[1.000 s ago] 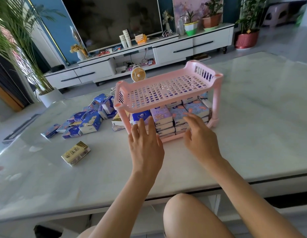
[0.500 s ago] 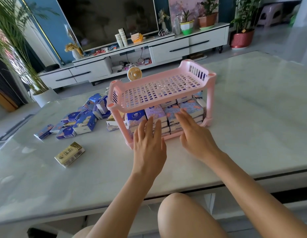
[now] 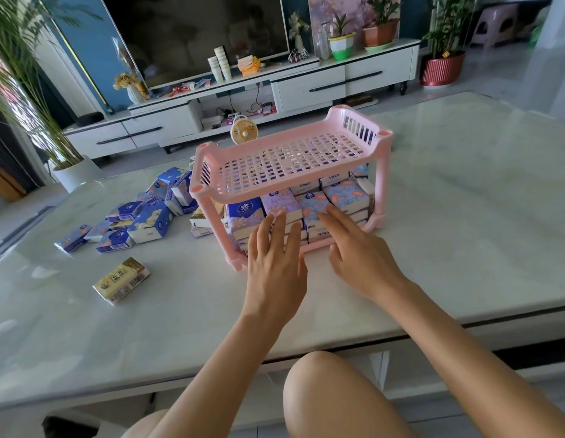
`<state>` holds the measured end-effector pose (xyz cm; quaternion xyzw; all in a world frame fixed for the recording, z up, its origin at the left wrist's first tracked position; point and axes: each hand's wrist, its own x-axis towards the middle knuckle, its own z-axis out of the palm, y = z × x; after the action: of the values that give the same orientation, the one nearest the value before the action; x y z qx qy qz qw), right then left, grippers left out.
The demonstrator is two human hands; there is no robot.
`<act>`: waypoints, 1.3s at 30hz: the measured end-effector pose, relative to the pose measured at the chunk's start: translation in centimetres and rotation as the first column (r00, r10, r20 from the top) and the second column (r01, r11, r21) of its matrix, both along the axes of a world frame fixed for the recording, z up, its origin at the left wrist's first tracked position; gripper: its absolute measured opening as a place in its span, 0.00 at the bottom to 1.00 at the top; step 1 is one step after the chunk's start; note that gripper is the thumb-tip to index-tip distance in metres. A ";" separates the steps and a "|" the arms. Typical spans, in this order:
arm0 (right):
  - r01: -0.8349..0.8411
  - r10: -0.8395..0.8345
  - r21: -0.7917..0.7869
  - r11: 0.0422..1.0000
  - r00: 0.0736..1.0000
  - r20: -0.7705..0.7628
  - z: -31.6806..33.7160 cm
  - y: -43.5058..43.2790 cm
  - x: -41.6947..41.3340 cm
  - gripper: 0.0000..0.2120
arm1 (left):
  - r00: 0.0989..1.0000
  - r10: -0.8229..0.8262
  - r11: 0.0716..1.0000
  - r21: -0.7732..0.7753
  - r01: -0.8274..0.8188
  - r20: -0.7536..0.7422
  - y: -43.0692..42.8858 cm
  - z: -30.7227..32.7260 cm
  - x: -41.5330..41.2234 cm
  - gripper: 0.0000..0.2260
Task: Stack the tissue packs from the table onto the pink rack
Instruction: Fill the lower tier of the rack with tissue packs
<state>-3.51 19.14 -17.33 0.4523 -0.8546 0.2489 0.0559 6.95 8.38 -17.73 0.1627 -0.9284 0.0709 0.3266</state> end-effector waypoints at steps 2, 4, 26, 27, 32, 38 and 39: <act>0.001 -0.001 -0.004 1.000 1.000 0.007 0.1 -0.2 0.0 0.27 | 1.000 0.002 1.000 -0.004 -0.002 0.012 0.0 0.0 0.0 0.23; 0.006 -0.005 -0.014 1.000 1.000 0.018 0.2 -0.5 0.0 0.27 | 1.000 0.000 1.000 0.008 -0.001 0.010 0.1 0.1 0.0 0.23; 0.106 -0.041 -0.434 0.895 0.987 0.156 -0.7 9.6 -10.3 0.17 | 0.909 -0.417 0.899 0.142 0.414 -0.011 8.2 0.1 -5.8 0.14; 0.132 -0.058 -0.426 0.895 0.982 0.181 -0.7 10.0 -11.5 0.16 | 0.908 -0.419 0.898 0.155 0.412 0.015 9.1 -0.1 -7.3 0.15; 0.244 -0.081 -0.370 0.896 0.911 0.405 -1.6 9.4 -17.4 0.17 | 0.952 -0.306 0.883 0.382 0.274 0.026 11.6 -0.8 -15.1 0.18; 0.186 -0.030 -0.356 0.916 0.915 0.401 -2.7 5.6 -23.3 0.19 | 0.970 -0.025 0.862 0.497 -0.102 0.242 10.3 -1.7 -24.3 0.24; 0.156 -0.012 -0.366 0.917 0.930 0.368 -2.9 4.6 -24.1 0.19 | 0.965 0.044 0.854 0.491 -0.170 0.258 9.8 -1.9 -25.7 0.25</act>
<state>-27.56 23.79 -20.19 0.3414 -0.8027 0.4890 -0.0010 -18.77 18.23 -19.62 0.2851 -0.9357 -0.1397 0.1540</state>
